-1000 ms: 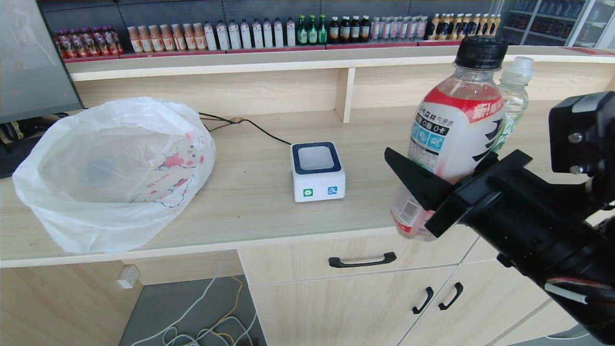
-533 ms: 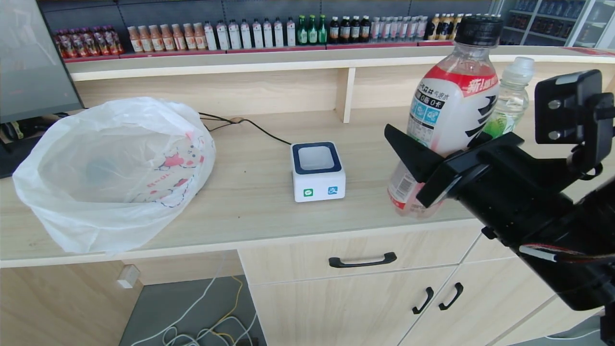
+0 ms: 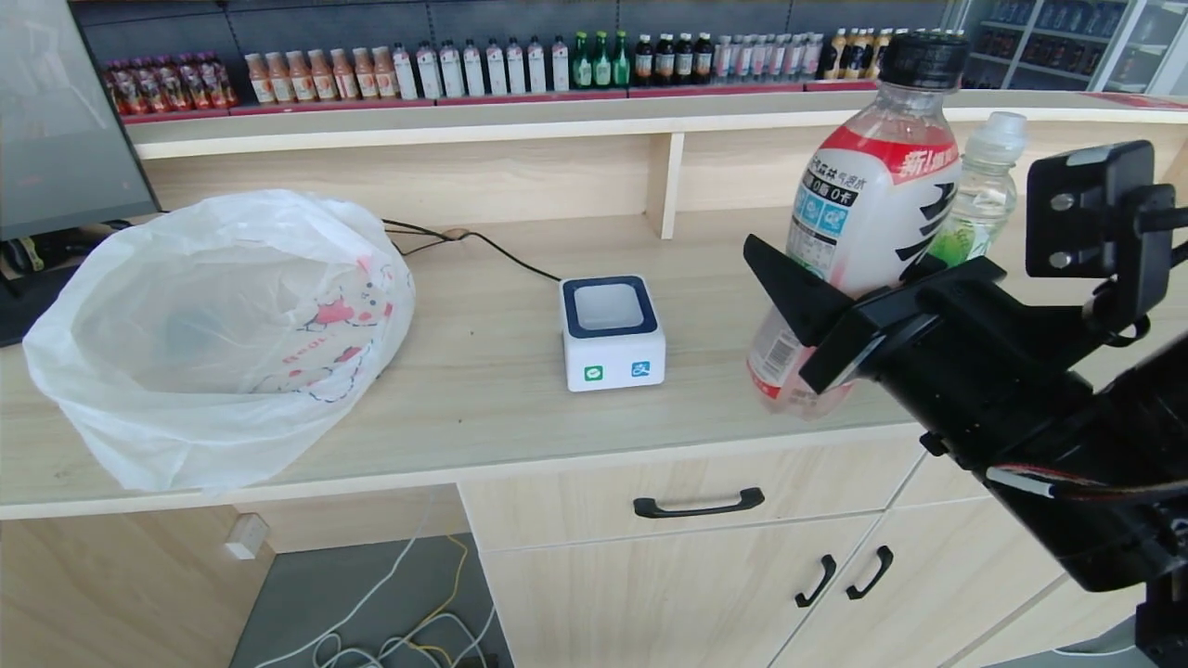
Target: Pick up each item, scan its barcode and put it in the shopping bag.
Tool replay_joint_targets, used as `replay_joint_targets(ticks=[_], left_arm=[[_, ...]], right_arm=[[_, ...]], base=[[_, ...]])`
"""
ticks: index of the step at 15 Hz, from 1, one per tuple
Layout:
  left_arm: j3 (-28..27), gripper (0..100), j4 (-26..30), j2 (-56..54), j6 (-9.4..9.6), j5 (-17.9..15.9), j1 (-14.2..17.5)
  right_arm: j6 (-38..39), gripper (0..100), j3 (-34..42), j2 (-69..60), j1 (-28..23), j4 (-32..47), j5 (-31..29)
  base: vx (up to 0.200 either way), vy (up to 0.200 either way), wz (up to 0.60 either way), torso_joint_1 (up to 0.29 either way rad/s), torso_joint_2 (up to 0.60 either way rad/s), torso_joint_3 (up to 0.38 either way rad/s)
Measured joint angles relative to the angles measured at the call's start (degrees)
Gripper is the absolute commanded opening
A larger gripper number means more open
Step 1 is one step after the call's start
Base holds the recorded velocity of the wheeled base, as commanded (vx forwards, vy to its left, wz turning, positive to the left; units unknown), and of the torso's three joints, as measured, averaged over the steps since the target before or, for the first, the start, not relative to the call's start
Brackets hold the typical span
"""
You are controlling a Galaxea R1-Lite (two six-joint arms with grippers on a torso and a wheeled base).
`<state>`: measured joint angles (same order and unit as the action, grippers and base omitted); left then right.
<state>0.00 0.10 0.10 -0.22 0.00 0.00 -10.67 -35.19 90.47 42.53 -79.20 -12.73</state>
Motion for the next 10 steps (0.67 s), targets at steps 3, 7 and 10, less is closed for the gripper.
replay_joint_targets(ticks=[3,7,10], left_arm=[[0.00,100,0.01,0.00,-0.02,0.00,0.00],[0.00,100,0.00,0.00,0.00,0.00,0.00],[0.00,100,0.01,0.00,-0.02,0.00,-0.02]], right_arm=[[0.02,0,-1.90,0.20,-0.89,1.08,-0.07],[0.46,0,-2.04,0.29,-1.22,0.98,-0.21],[0.66,0,-1.29,0.51,-1.22,-0.28,-0.22]], base=[[0.000,0.200,0.00,0.014,0.01,0.002],[0.000,0.200,0.00,-0.001,0.00,0.004],[0.000,0.200,0.00,0.002,0.00,0.002]])
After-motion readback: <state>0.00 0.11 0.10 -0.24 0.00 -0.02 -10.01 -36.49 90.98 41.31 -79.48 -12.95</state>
